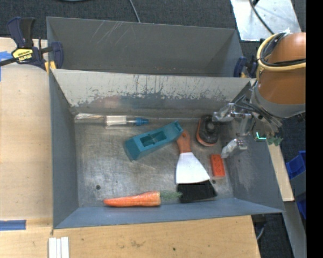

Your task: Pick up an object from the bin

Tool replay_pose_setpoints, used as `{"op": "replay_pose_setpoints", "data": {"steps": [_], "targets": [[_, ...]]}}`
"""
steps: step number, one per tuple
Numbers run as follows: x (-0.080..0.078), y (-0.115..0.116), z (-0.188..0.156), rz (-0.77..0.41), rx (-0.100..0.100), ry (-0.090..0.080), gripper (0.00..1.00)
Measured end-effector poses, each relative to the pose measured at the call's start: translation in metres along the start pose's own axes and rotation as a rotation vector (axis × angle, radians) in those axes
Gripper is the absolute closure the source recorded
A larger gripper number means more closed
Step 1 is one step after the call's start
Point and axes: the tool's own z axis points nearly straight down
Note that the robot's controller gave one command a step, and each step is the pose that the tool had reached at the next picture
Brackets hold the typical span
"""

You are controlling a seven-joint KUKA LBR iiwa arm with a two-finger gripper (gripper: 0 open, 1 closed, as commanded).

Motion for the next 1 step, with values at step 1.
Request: {"op": "replay_pose_setpoints", "data": {"steps": [1], "targets": [[-0.0016,0.0003,-0.0034,-0.002,0.001,-0.007,0.00]]}}
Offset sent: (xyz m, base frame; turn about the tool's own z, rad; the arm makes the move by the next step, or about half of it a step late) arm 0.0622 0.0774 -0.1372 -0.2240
